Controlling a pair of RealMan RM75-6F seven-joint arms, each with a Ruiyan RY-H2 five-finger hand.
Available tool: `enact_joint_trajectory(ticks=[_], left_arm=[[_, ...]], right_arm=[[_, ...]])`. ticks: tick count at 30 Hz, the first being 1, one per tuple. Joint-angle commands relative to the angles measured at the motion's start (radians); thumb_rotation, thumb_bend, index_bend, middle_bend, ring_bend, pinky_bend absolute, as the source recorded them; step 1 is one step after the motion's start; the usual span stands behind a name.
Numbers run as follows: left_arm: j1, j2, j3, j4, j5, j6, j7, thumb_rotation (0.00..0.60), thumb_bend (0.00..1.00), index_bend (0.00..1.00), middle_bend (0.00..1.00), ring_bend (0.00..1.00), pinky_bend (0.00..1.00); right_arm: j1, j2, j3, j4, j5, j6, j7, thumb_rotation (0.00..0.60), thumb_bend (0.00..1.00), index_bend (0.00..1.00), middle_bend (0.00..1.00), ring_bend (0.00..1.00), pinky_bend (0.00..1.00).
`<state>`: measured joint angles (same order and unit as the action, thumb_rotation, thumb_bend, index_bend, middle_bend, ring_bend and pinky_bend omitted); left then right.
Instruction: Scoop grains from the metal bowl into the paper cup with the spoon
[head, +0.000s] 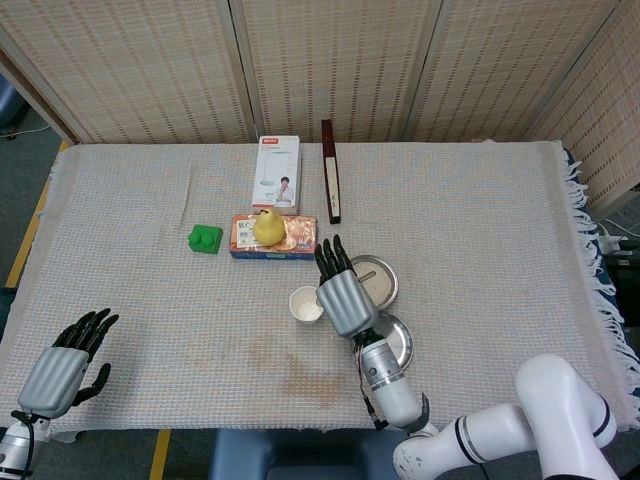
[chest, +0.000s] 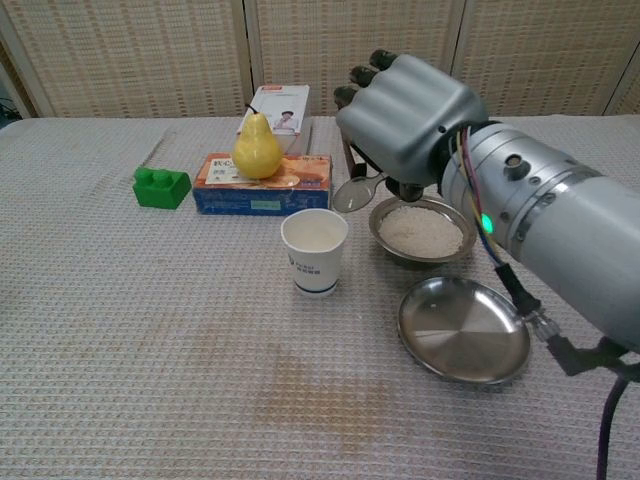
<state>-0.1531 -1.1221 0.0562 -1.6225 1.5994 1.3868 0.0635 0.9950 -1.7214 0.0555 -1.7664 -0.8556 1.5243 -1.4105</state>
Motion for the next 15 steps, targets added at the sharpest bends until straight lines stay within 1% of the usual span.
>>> enact_joint_trajectory(ticks=[1, 3, 5, 8, 11, 15], left_arm=[[0.001, -0.003, 0.001, -0.002, 0.000, -0.001, 0.008, 0.600, 0.50, 0.00, 0.00, 0.00, 0.18], [0.000, -0.006, 0.001, -0.003, -0.002, -0.006, 0.017, 0.600, 0.50, 0.00, 0.00, 0.00, 0.18], [-0.002, -0.009, 0.002, -0.007, -0.003, -0.011, 0.026, 0.600, 0.50, 0.00, 0.00, 0.00, 0.19], [-0.003, -0.013, 0.003, -0.012, -0.003, -0.015, 0.038, 0.600, 0.50, 0.00, 0.00, 0.00, 0.19], [-0.003, -0.015, 0.003, -0.017, -0.002, -0.015, 0.047, 0.600, 0.50, 0.00, 0.00, 0.00, 0.20], [-0.004, -0.017, 0.004, -0.019, -0.001, -0.017, 0.052, 0.600, 0.50, 0.00, 0.00, 0.00, 0.20]], right_arm=[[-0.178, 0.145, -0.064, -0.104, -0.058, -0.024, 0.356, 0.600, 0.39, 0.69, 0.09, 0.00, 0.00], [-0.218, 0.197, -0.084, -0.127, -0.043, -0.081, 0.469, 0.600, 0.39, 0.69, 0.09, 0.00, 0.00], [-0.245, 0.227, -0.108, -0.105, -0.055, -0.130, 0.544, 0.600, 0.39, 0.69, 0.09, 0.00, 0.00], [-0.275, 0.220, -0.146, -0.026, -0.110, -0.165, 0.599, 0.600, 0.39, 0.69, 0.09, 0.00, 0.00], [-0.301, 0.198, -0.170, 0.030, -0.153, -0.196, 0.643, 0.600, 0.39, 0.69, 0.09, 0.00, 0.00], [-0.319, 0.177, -0.175, 0.071, -0.172, -0.230, 0.653, 0.600, 0.39, 0.69, 0.09, 0.00, 0.00]])
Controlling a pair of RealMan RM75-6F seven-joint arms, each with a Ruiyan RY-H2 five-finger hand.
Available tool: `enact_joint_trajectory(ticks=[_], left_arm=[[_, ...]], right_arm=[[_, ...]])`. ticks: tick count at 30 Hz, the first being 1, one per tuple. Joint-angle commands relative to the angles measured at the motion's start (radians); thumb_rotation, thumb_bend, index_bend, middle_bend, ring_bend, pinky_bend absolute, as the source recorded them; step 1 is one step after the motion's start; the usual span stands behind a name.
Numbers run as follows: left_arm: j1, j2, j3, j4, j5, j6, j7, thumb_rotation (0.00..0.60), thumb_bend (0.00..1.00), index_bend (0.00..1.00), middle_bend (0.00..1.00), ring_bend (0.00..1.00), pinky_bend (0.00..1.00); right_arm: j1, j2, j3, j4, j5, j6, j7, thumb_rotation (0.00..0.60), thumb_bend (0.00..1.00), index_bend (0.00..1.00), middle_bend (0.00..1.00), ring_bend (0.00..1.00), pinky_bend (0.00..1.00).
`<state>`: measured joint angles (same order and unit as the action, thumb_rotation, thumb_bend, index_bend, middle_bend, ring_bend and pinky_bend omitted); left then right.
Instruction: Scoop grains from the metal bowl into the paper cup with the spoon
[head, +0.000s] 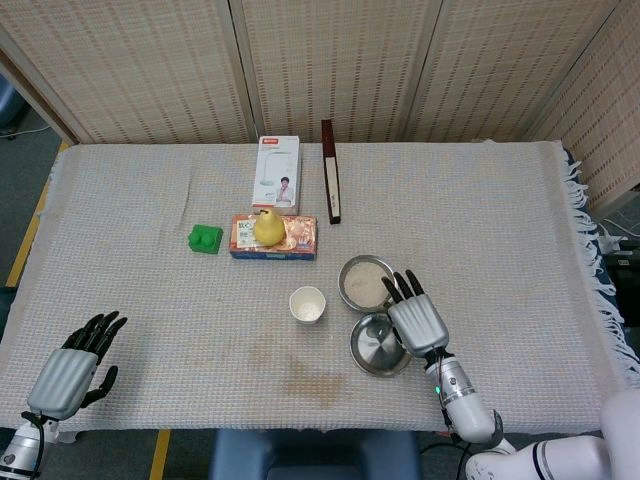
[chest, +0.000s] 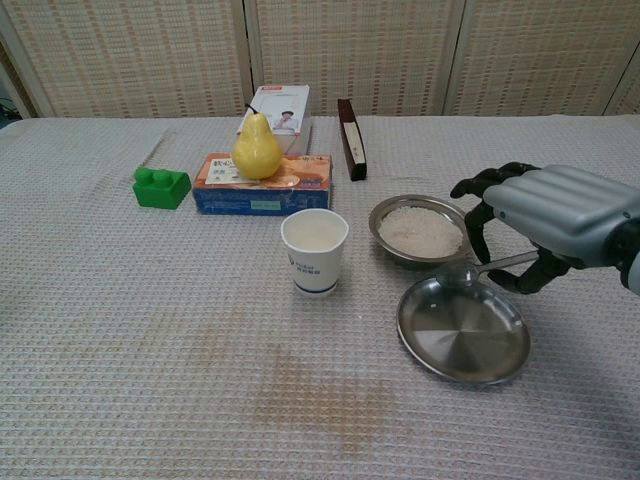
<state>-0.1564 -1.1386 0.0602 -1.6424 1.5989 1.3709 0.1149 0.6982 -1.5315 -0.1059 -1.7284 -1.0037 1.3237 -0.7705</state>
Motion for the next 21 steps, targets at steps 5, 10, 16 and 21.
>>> enact_joint_trajectory(ticks=[5, 10, 16, 21], left_arm=[[-0.001, 0.001, 0.001, 0.001, -0.001, -0.003, -0.003, 0.600, 0.50, 0.00, 0.00, 0.00, 0.20], [-0.002, 0.003, 0.003, 0.003, 0.005, -0.004, -0.010, 0.600, 0.50, 0.00, 0.00, 0.00, 0.21], [-0.003, 0.003, 0.006, 0.004, 0.011, -0.003, -0.011, 0.600, 0.50, 0.00, 0.00, 0.00, 0.21], [0.000, 0.003, 0.007, 0.000, 0.017, 0.005, -0.006, 0.600, 0.50, 0.00, 0.00, 0.00, 0.21]], right_arm=[[-0.035, -0.031, -0.009, 0.051, -0.042, -0.054, -0.005, 0.600, 0.39, 0.66, 0.09, 0.00, 0.00], [-0.048, -0.032, -0.003, 0.036, -0.054, -0.063, -0.040, 0.600, 0.38, 0.47, 0.09, 0.00, 0.00], [-0.065, -0.006, 0.008, -0.004, -0.054, -0.061, -0.071, 0.600, 0.27, 0.34, 0.08, 0.00, 0.00], [-0.098, 0.043, 0.014, -0.061, -0.108, -0.032, -0.016, 0.600, 0.20, 0.32, 0.08, 0.00, 0.00]])
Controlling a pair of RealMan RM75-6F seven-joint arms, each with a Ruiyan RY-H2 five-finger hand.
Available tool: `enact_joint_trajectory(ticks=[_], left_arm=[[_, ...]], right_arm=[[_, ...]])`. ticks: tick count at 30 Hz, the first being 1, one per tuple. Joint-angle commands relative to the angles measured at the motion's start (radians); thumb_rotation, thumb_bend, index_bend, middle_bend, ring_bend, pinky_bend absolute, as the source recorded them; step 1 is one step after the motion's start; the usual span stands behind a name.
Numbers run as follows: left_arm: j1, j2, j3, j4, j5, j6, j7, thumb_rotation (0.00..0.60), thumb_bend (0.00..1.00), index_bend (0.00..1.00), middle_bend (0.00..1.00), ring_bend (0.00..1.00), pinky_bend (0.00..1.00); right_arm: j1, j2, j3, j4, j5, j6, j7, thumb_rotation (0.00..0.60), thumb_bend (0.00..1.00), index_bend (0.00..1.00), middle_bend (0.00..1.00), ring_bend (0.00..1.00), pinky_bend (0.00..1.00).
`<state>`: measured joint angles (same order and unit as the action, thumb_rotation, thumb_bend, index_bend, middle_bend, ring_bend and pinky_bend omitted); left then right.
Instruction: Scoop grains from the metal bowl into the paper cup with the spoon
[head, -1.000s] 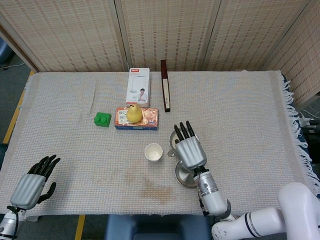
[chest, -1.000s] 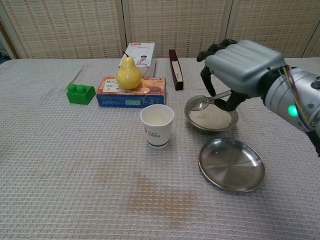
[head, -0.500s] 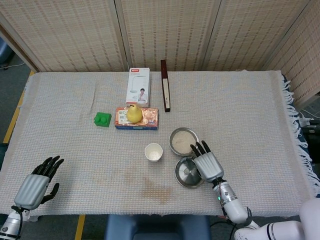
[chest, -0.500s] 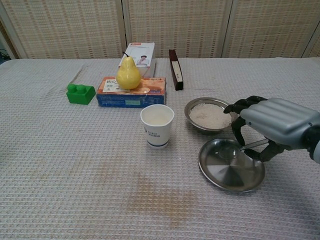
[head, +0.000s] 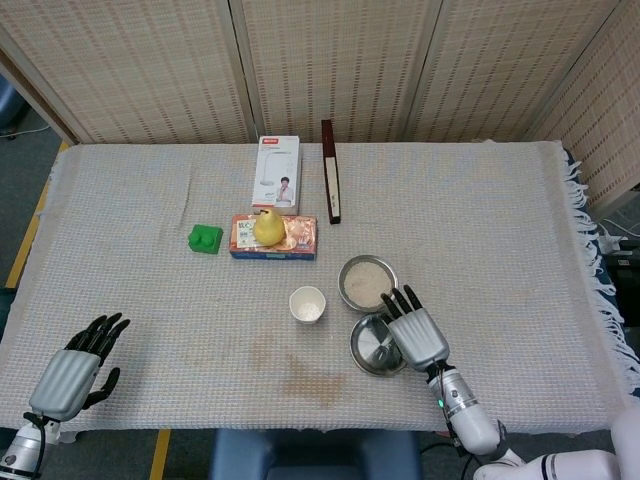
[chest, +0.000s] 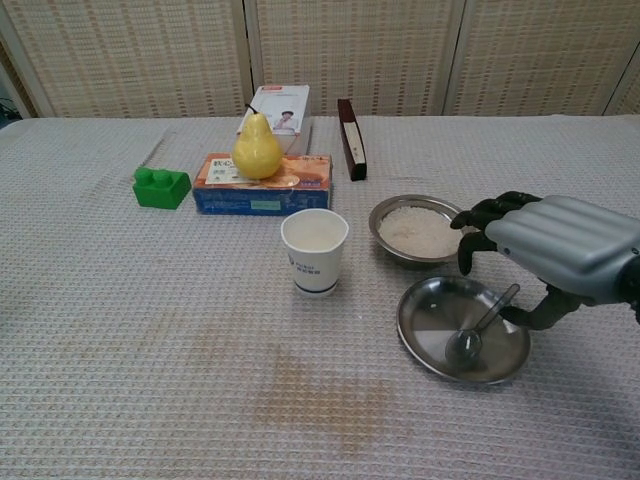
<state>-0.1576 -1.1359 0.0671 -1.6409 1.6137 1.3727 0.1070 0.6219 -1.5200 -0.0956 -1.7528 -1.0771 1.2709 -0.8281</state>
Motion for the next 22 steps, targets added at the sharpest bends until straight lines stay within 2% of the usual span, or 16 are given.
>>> enact_joint_trajectory(ticks=[1, 4, 6, 8, 12, 16, 18, 22], left_arm=[[0.003, 0.001, 0.001, -0.003, 0.003, 0.006, 0.002, 0.600, 0.50, 0.00, 0.00, 0.00, 0.21], [0.005, 0.000, -0.003, 0.001, 0.008, 0.019, -0.003, 0.600, 0.50, 0.00, 0.00, 0.00, 0.21], [0.007, -0.009, -0.011, 0.019, 0.025, 0.045, -0.017, 0.600, 0.50, 0.00, 0.00, 0.00, 0.21], [0.009, -0.027, -0.022, 0.051, 0.051, 0.087, -0.053, 0.600, 0.50, 0.00, 0.00, 0.00, 0.20], [0.016, -0.049, -0.032, 0.104, 0.080, 0.142, -0.110, 0.600, 0.50, 0.00, 0.00, 0.00, 0.16], [0.014, -0.057, -0.036, 0.124, 0.079, 0.145, -0.118, 0.600, 0.50, 0.00, 0.00, 0.00, 0.14], [0.013, -0.059, -0.036, 0.125, 0.075, 0.142, -0.118, 0.600, 0.50, 0.00, 0.00, 0.00, 0.14], [0.014, -0.056, -0.031, 0.109, 0.074, 0.134, -0.094, 0.600, 0.50, 0.00, 0.00, 0.00, 0.14]], right_arm=[[-0.033, 0.047, 0.003, -0.053, -0.056, 0.036, 0.063, 0.600, 0.20, 0.32, 0.08, 0.00, 0.00], [-0.096, 0.106, -0.023, -0.102, -0.157, 0.119, 0.159, 0.600, 0.19, 0.27, 0.07, 0.00, 0.00], [-0.160, 0.147, -0.065, -0.117, -0.235, 0.195, 0.221, 0.600, 0.17, 0.21, 0.03, 0.00, 0.00], [-0.232, 0.176, -0.117, -0.096, -0.309, 0.274, 0.264, 0.600, 0.15, 0.15, 0.01, 0.00, 0.00], [-0.360, 0.198, -0.169, -0.006, -0.380, 0.406, 0.332, 0.600, 0.13, 0.05, 0.00, 0.00, 0.00], [-0.411, 0.262, -0.172, 0.010, -0.379, 0.421, 0.419, 0.600, 0.12, 0.05, 0.00, 0.00, 0.00], [-0.422, 0.292, -0.151, 0.006, -0.369, 0.421, 0.469, 0.600, 0.13, 0.05, 0.00, 0.00, 0.00], [-0.434, 0.310, -0.120, 0.016, -0.362, 0.398, 0.489, 0.600, 0.12, 0.05, 0.00, 0.00, 0.00]])
